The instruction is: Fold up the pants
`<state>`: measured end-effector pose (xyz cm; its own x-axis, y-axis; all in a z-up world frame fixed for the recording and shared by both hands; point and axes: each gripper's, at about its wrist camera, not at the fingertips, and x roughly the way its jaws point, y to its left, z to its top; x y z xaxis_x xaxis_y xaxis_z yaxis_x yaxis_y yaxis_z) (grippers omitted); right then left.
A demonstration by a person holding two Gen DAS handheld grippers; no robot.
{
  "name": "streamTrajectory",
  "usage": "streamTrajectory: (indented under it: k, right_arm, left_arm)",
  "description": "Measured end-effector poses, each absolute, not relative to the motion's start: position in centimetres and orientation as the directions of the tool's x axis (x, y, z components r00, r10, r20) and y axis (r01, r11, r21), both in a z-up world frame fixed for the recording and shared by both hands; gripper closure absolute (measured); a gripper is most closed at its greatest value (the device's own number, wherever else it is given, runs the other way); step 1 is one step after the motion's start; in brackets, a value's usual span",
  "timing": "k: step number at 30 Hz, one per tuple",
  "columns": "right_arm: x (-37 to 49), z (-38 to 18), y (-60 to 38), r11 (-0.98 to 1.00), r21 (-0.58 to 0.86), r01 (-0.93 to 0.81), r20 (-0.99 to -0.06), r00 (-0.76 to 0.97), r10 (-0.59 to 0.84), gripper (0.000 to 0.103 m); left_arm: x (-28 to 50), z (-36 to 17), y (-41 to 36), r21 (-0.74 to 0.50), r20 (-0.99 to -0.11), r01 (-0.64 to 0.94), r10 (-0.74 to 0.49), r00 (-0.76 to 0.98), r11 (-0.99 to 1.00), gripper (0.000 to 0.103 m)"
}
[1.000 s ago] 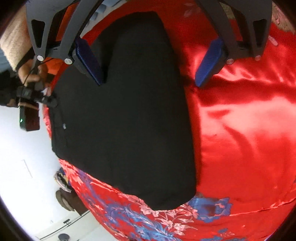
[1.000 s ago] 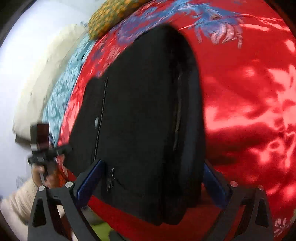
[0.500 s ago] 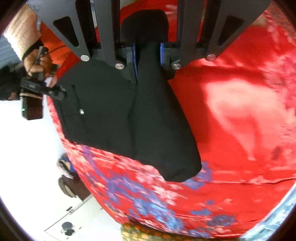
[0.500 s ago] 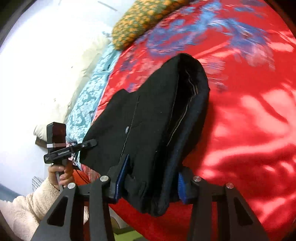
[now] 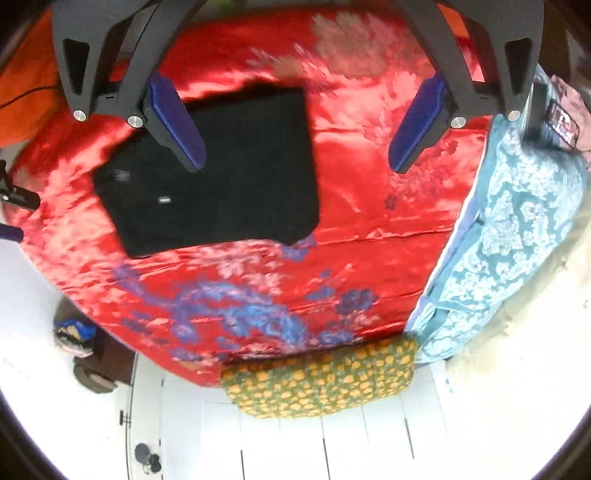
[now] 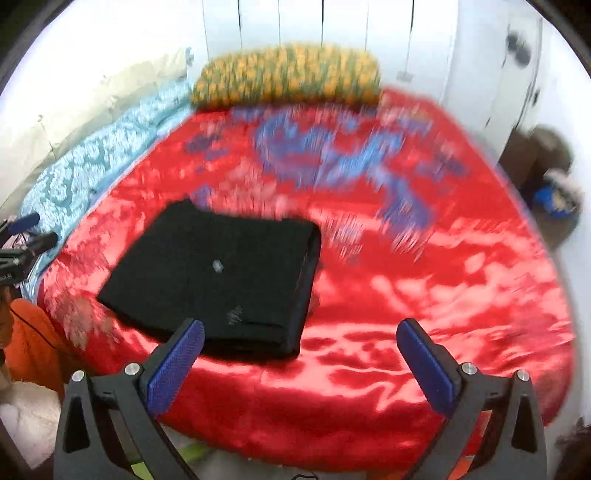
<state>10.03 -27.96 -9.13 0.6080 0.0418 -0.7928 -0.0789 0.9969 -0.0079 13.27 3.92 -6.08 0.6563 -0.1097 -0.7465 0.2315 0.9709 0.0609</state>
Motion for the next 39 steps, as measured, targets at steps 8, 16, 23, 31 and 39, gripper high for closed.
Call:
streamTrajectory:
  k: [8, 16, 23, 31, 39]
  right_arm:
    - [2.8, -3.9, -22.6, 1.000, -0.009, 0.023, -0.728, 0.685, -0.023, 0.000]
    - [-0.7, -4.6, -20.3, 1.000, 0.000, -0.010, -0.776, 0.630, 0.006, 0.000]
    - [-0.9, -4.4, -20.3, 1.000, -0.015, 0.028, -0.779, 0.626, -0.029, 0.000]
    - [-0.6, -4.2, -20.1, 0.999, -0.033, 0.037, -0.783, 0.620, -0.049, 0.000]
    - [-0.6, -3.6, -19.7, 0.997, -0.064, 0.040, -0.774, 0.629, -0.075, 0.000]
  left_arm:
    - [8.8, -5.0, 2.9, 0.006, -0.811, 0.058, -0.029, 0.584, 0.998, 0.003]
    - [6.9, -5.9, 1.6, 0.104, -0.832, 0.164, -0.005, 0.554, 0.981, 0.003]
    - [6.2, -5.7, 1.3, 0.102, -0.838, 0.176, -0.011, 0.545, 0.979, 0.003]
    - [6.4, -5.6, 1.5, 0.073, -0.842, 0.174, -0.033, 0.538, 0.982, 0.003]
    - [6.3, -5.5, 1.4, 0.061, -0.844, 0.186, -0.049, 0.534, 0.981, 0.003]
